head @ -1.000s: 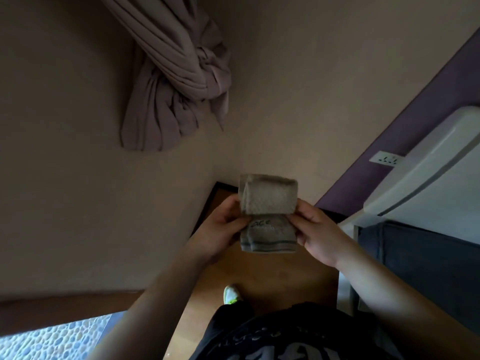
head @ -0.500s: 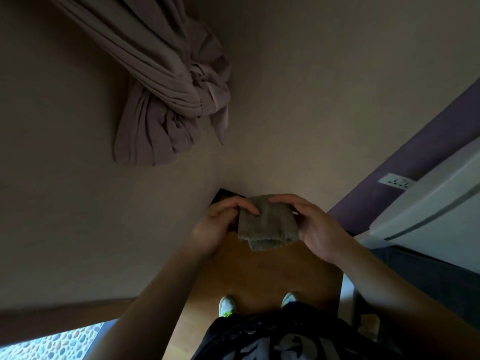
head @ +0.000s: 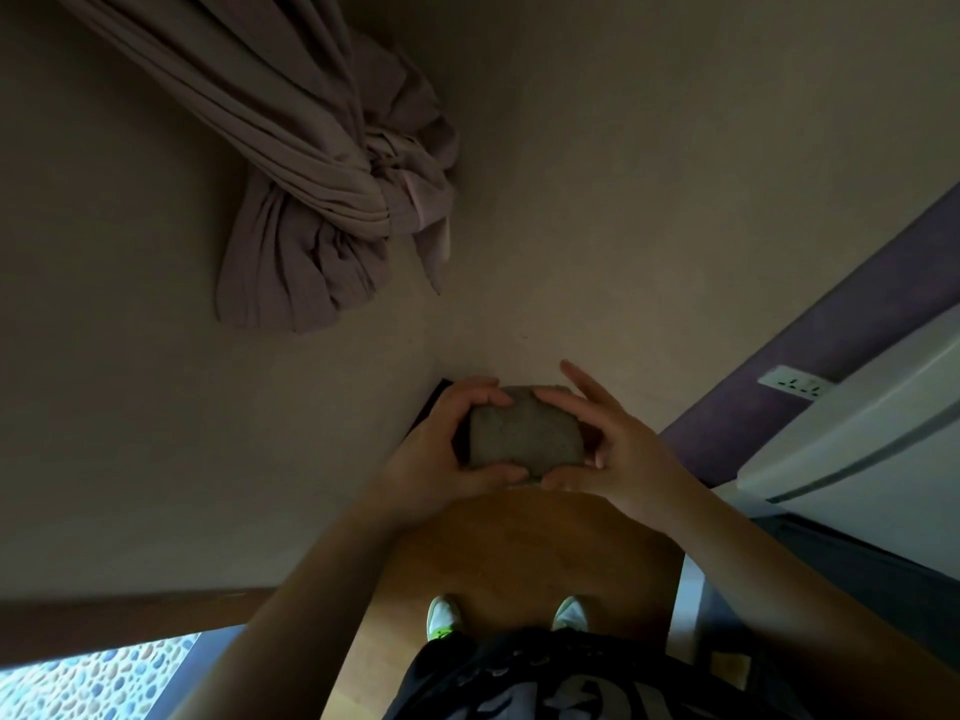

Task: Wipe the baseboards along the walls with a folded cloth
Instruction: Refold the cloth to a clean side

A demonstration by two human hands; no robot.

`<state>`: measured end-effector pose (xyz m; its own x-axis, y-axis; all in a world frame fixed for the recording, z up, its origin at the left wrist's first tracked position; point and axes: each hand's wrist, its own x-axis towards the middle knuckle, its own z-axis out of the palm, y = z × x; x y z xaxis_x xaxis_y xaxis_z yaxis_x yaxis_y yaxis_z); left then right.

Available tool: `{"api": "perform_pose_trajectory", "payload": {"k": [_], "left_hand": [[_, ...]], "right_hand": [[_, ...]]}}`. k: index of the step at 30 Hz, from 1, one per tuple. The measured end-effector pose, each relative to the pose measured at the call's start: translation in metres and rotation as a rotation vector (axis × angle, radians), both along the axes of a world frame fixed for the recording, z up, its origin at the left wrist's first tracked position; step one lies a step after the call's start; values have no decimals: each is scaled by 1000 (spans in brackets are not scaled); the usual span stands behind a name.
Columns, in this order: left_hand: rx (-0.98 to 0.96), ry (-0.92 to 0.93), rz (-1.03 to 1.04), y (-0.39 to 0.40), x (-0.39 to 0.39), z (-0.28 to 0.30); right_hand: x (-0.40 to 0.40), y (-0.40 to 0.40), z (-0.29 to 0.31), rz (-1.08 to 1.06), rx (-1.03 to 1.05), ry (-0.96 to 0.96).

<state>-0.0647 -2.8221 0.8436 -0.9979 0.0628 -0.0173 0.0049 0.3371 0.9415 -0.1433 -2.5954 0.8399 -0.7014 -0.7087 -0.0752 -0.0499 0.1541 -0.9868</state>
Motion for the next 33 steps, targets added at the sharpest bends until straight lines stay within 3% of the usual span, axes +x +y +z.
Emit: {"api": "perform_pose_trajectory", "payload": {"k": [7, 12, 18, 26, 33], "left_hand": [[-122, 100, 29, 18, 4, -2], [-155, 132, 43, 28, 5, 3], [-287, 180, 97, 33, 5, 0], [-506, 173, 14, 30, 2, -6], [-404, 179, -63, 39, 1, -3]], "right_hand": [[-5, 4, 6, 42, 257, 383], [-6, 4, 2, 65, 423, 497], [-3, 4, -4, -45, 468, 687], [-12, 16, -1, 106, 344, 510], [-16, 33, 12, 157, 301, 292]]}}
